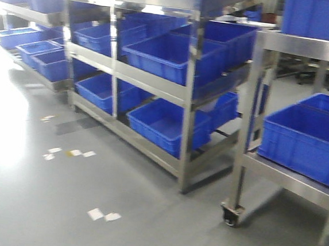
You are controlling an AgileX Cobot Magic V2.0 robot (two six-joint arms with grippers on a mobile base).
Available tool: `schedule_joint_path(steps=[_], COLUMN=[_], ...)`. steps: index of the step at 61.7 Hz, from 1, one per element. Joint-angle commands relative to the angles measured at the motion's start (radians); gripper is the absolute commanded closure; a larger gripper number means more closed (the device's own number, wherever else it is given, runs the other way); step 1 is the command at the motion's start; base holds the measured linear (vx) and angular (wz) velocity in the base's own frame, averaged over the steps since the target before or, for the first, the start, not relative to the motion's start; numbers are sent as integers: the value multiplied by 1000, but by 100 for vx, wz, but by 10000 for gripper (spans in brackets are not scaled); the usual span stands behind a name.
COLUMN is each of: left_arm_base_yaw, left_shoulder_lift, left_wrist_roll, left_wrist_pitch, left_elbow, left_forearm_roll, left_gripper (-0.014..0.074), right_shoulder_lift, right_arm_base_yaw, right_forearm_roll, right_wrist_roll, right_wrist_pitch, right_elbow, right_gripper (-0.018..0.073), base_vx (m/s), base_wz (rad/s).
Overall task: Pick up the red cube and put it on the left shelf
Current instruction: 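Drive the base away from the table, turning toward the room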
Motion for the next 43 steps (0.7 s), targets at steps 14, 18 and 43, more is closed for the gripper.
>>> schedule_joint_path(steps=[14, 18, 43], left_arm_base_yaw=[-7, -7, -7], left_shoulder_lift=[0, 0, 0], left_wrist_roll=[1, 1, 1], left_wrist_pitch=[-90, -90, -90], left_elbow=[22, 22, 22], left_forearm_roll=[-5, -5, -5], left_gripper=[491, 491, 491], right_shoulder_lift=[-5, -5, -5], right_arm_base_yaw=[2, 2, 2], right_forearm_roll=[3, 3, 3], right_wrist_roll=[-6, -6, -6], right_wrist_pitch=[-86, -86, -86], right_elbow=[-29, -29, -29], right_gripper=[501, 501, 501], base_vx=[-16, -14, -15], base_wz=[45, 65, 49])
